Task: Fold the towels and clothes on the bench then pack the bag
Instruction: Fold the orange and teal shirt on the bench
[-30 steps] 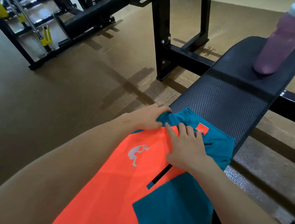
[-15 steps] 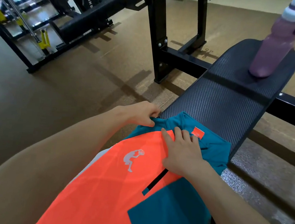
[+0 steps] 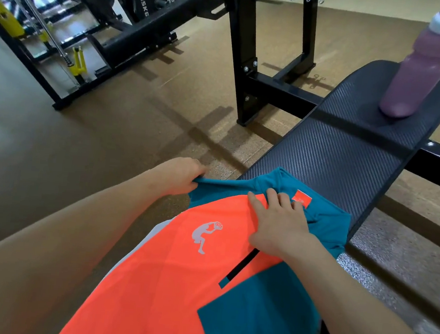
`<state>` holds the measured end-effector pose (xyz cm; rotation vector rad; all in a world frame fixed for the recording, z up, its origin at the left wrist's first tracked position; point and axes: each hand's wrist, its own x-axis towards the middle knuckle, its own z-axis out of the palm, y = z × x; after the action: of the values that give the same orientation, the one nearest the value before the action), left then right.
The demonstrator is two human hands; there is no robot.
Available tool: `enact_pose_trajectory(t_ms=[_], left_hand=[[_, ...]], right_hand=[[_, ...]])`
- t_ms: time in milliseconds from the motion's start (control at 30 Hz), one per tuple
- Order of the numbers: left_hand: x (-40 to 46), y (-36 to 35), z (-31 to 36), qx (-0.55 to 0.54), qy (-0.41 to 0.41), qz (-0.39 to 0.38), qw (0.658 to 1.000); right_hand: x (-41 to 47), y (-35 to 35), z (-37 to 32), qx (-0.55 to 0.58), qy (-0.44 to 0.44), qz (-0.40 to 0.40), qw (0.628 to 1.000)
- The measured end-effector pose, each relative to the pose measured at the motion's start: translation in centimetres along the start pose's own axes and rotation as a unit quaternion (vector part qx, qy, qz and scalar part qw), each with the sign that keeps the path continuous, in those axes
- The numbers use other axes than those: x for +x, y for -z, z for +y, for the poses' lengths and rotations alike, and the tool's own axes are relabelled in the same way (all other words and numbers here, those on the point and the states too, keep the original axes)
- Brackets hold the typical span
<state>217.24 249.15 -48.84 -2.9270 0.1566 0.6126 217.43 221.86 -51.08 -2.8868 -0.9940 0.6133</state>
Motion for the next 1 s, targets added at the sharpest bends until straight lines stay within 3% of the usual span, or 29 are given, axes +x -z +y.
enact_pose_trajectory(t_ms=[133, 367, 533, 733, 900, 1000], left_hand=[[-2.2, -0.5, -1.5, 0.022, 0.003, 0.064, 0.998], [-7.8, -0.1, 0.0, 0.000, 0.028, 0.024, 0.999], [-11.7, -0.8, 3.8, -0.008, 0.027, 0.031, 0.999], [-13.8, -7.0, 9.5, -0.014, -0.013, 0.066, 0.998], [-14.5, -8.7, 10.3, 0.010, 0.016, 0.115, 0.993], [-15.2, -9.3, 10.3, 0.030, 0.008, 0.140, 0.990]], right_hand=[[0.0, 0.3, 0.2, -0.009, 0.004, -0.014, 1.000], [0.5, 0.7, -0.3, -0.017, -0.026, -0.013, 0.999], [0.7, 0.7, -0.5, -0.013, -0.040, 0.002, 0.999], [0.6, 0.5, -0.6, -0.010, -0.032, 0.045, 0.998], [0.2, 0.5, -0.4, -0.013, 0.034, 0.174, 0.984], [-0.4, -0.1, -1.1, 0.009, 0.145, 0.151, 0.978]])
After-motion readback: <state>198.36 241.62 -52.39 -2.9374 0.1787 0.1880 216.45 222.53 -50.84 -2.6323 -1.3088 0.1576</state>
